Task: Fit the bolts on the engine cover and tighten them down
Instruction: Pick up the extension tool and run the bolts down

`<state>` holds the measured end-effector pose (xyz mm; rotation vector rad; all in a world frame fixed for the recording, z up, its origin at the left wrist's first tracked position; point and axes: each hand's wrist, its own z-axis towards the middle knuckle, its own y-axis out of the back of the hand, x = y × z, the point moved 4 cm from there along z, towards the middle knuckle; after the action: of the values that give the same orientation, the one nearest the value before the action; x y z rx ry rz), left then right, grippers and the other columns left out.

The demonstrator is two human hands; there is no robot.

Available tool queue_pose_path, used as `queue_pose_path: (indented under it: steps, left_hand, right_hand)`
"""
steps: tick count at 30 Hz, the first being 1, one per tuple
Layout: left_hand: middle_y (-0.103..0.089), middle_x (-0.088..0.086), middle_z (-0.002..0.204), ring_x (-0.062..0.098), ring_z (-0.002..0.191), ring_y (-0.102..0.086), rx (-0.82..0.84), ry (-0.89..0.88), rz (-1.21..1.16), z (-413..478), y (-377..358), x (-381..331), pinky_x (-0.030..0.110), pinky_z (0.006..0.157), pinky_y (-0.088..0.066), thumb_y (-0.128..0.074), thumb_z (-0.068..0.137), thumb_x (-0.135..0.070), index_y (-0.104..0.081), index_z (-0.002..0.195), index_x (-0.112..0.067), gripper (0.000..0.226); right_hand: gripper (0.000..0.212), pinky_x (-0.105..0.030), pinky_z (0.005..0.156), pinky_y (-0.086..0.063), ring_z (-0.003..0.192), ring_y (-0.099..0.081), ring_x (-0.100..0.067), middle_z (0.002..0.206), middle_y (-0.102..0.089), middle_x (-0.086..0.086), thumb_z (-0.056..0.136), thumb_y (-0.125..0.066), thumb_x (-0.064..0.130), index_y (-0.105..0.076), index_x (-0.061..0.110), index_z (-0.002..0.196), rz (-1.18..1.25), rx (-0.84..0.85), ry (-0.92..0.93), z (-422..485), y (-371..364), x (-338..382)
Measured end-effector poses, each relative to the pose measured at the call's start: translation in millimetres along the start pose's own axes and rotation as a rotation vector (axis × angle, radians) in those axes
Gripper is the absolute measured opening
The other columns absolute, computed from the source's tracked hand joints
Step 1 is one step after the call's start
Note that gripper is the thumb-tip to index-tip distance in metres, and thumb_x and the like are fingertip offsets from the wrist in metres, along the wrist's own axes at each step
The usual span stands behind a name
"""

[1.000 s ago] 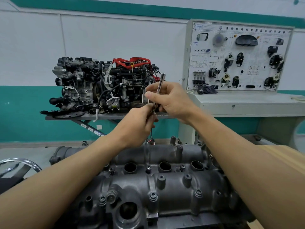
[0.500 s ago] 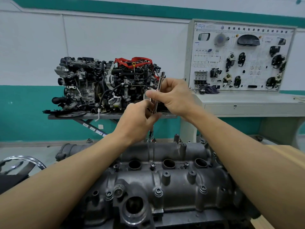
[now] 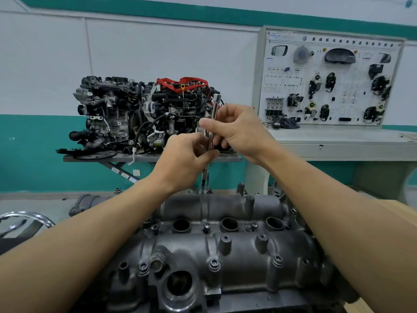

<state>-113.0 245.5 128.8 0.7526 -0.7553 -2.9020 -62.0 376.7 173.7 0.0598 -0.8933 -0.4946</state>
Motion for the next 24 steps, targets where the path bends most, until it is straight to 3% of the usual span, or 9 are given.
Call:
queue_pose_path:
  steps: [5,7,10,12,16,18,20,24]
  left_hand:
    - [-0.074,0.006,0.081,0.012,0.067,-0.072,0.106,0.093,-0.107,0.7,-4.2,4.1,0.042,0.062,-0.062,-0.053,0.099,-0.009,-0.066,0.092,-0.007,0.015]
    - [-0.074,0.005,0.082,0.015,0.070,-0.073,0.115,0.090,-0.104,0.4,-5.0,4.2,0.043,0.066,-0.062,-0.054,0.099,-0.011,-0.065,0.092,-0.007,0.014]
    - [-0.072,-0.004,0.068,0.013,0.059,-0.065,0.062,0.046,-0.066,-0.8,-2.5,2.9,0.031,0.058,-0.056,-0.072,0.091,-0.024,-0.070,0.086,-0.016,0.010]
    - [-0.072,0.000,0.068,0.017,0.058,-0.065,0.007,0.057,-0.067,-0.2,0.2,4.1,0.034,0.058,-0.057,-0.078,0.086,-0.025,-0.072,0.084,-0.014,0.012]
    - [-0.074,0.004,0.076,0.015,0.066,-0.072,0.056,0.092,-0.122,-0.6,-1.7,4.8,0.038,0.060,-0.061,-0.063,0.095,-0.010,-0.070,0.089,-0.011,0.009]
    - [-0.074,0.006,0.082,0.015,0.070,-0.073,0.103,0.129,-0.167,-1.7,-3.3,5.3,0.041,0.062,-0.063,-0.056,0.099,-0.010,-0.068,0.092,-0.010,0.014]
    - [-0.074,0.008,0.085,0.019,0.074,-0.072,0.116,0.125,-0.143,-1.9,-4.7,5.4,0.043,0.065,-0.062,-0.056,0.098,-0.015,-0.069,0.095,-0.008,0.014]
    - [-0.073,-0.006,0.077,0.005,0.068,-0.068,0.029,0.018,-0.003,-5.0,-1.4,1.5,0.023,0.065,-0.056,-0.077,0.086,-0.037,-0.071,0.091,-0.018,0.020]
  right_hand:
    - [0.007,-0.021,0.048,-0.048,0.058,-0.067,-0.018,0.089,-0.076,-0.004,0.099,-0.059,0.013,-0.066,0.012,0.097,0.067,0.137,-0.057,-0.2,-2.9,5.0]
    - [0.009,-0.022,0.049,-0.047,0.057,-0.065,-0.017,0.085,-0.075,-0.006,0.098,-0.058,0.008,-0.065,0.009,0.092,0.037,0.143,-0.041,-1.3,-3.8,5.9]
    - [0.014,-0.023,0.045,-0.047,0.051,-0.063,-0.017,0.066,-0.070,-0.004,0.092,-0.069,0.010,-0.056,0.007,0.085,0.002,0.057,0.004,-1.4,-2.2,4.0]
    - [0.022,-0.023,0.043,-0.047,0.048,-0.061,-0.017,0.058,-0.066,0.000,0.087,-0.075,0.013,-0.054,0.008,0.084,-0.010,0.014,0.019,-1.4,-1.0,3.4]
    - [0.010,-0.023,0.048,-0.050,0.056,-0.063,-0.018,0.087,-0.075,-0.007,0.095,-0.066,0.016,-0.063,0.011,0.102,0.040,0.116,-0.034,-0.9,-6.2,3.2]
    - [0.009,-0.024,0.050,-0.051,0.057,-0.063,-0.017,0.093,-0.076,-0.006,0.100,-0.057,0.012,-0.066,0.011,0.099,0.044,0.165,-0.045,-1.3,-7.8,3.5]
    - [0.013,-0.024,0.049,-0.051,0.055,-0.062,-0.016,0.084,-0.075,-0.007,0.099,-0.059,0.011,-0.067,0.009,0.089,0.019,0.162,-0.028,-1.9,-7.7,3.2]
    - [0.023,-0.021,0.042,-0.047,0.043,-0.055,-0.013,0.055,-0.064,-0.004,0.088,-0.075,0.019,-0.056,0.008,0.082,-0.058,0.032,0.001,-0.2,-3.2,-2.9]
